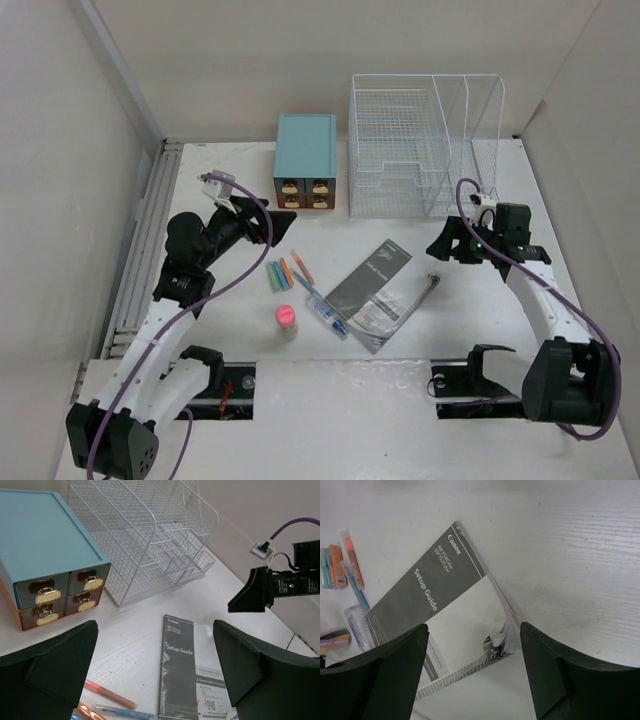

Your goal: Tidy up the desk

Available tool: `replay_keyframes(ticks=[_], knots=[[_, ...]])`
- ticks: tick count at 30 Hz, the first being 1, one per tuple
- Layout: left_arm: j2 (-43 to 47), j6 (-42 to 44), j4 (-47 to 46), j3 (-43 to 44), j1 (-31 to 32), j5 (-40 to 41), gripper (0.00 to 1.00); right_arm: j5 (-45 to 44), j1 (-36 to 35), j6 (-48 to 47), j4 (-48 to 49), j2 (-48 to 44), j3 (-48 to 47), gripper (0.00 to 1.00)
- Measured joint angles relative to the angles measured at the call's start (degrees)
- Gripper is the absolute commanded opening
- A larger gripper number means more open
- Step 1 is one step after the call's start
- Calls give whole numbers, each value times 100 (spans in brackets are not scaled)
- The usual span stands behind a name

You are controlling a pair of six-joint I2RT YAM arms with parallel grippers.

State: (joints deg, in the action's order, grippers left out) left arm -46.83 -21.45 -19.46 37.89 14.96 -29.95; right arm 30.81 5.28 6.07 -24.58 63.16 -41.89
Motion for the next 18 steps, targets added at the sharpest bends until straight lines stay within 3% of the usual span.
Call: replay_keyframes(ticks=[18], knots=[[-413,352,109,7,0,-400,100,37,39,245,321,1670,70,79]])
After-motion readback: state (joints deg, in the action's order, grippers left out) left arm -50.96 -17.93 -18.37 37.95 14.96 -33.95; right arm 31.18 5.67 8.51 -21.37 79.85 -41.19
